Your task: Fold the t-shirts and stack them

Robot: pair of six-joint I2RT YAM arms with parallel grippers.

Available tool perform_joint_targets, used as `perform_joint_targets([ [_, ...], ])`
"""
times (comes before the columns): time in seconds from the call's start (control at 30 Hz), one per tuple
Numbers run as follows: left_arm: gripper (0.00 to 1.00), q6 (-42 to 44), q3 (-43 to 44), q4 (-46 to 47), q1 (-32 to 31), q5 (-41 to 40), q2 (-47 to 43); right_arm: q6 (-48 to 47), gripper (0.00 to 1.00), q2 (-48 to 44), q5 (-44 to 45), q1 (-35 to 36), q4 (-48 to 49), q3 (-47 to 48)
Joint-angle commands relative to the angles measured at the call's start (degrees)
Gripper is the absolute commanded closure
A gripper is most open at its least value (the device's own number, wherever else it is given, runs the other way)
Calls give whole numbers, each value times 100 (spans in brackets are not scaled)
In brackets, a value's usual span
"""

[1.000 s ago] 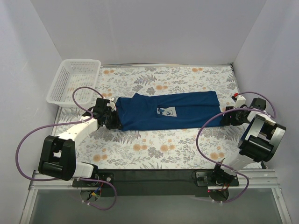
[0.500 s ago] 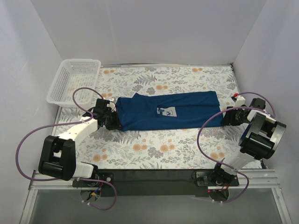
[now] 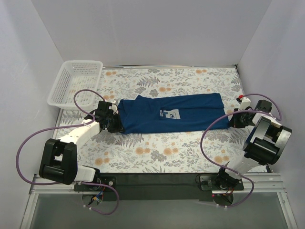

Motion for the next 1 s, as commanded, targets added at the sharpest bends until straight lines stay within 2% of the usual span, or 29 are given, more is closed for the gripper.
perform_joint_targets([
  [0.0, 100, -57, -23, 52, 33, -234, -267, -99, 99, -443, -56, -102, 3, -46],
  [0.33, 100, -311, -137, -62, 42, -709, -715, -336, 99, -831, 217, -243, 3, -372],
  [0.8, 100, -637, -190, -370, 42, -596, -680, -459, 99, -839, 515, -305, -41, -363],
  [0.97, 100, -689, -225, -264, 42, -175, -1067, -459, 99, -611, 455, -375, -41, -284],
])
